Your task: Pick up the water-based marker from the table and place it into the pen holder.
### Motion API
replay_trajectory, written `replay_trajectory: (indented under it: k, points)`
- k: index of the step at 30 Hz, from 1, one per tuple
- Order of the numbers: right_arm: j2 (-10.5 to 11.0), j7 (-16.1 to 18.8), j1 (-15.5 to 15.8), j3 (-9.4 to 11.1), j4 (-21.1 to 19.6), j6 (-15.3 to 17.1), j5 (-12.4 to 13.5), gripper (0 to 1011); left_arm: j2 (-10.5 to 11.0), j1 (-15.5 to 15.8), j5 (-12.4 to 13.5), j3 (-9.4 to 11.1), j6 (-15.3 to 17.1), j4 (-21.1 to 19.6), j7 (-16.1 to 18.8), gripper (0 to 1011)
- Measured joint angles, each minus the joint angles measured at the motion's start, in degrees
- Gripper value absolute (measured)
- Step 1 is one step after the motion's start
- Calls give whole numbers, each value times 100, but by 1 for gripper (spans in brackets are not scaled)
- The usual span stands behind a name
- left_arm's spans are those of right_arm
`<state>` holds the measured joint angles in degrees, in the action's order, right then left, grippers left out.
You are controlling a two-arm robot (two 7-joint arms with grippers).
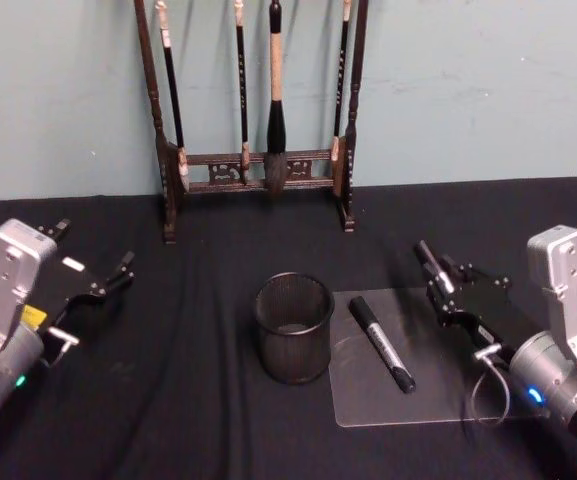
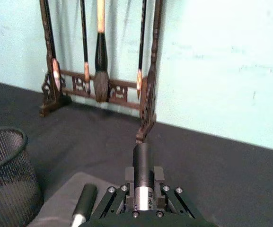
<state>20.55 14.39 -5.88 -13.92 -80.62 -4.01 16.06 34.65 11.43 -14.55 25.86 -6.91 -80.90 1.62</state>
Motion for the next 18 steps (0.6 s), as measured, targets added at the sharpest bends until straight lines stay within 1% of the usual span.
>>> replay_trajectory:
  k: [4, 7, 9, 12, 13, 14, 15, 18]
  points:
    - [-25, 160, 7, 96, -78, -203, -11, 239, 0, 0, 0, 0, 0, 0, 0, 1009]
    - [-28, 231, -19, 112, -95, -254, -38, 239, 0, 0, 0, 0, 0, 0, 0, 1009]
    - [-25, 381, -86, 111, -90, -362, -95, 239, 0, 0, 0, 0, 0, 0, 0, 1009]
    - [-26, 460, -130, 106, -59, -433, -110, 239, 0, 0, 0, 0, 0, 0, 0, 1009]
    - [-65, 613, -283, 49, 81, -583, -190, 239, 0, 0, 0, 0, 0, 0, 0, 1009]
    - [-92, 639, -352, 20, 139, -622, -232, 239, 0, 0, 0, 0, 0, 0, 0, 1009]
    - [-92, 639, -352, 20, 139, -622, -232, 239, 0, 0, 0, 0, 0, 0, 0, 1009]
    - [-193, 748, -585, -75, 374, -778, -317, 239, 0, 0, 0, 0, 0, 0, 0, 1009]
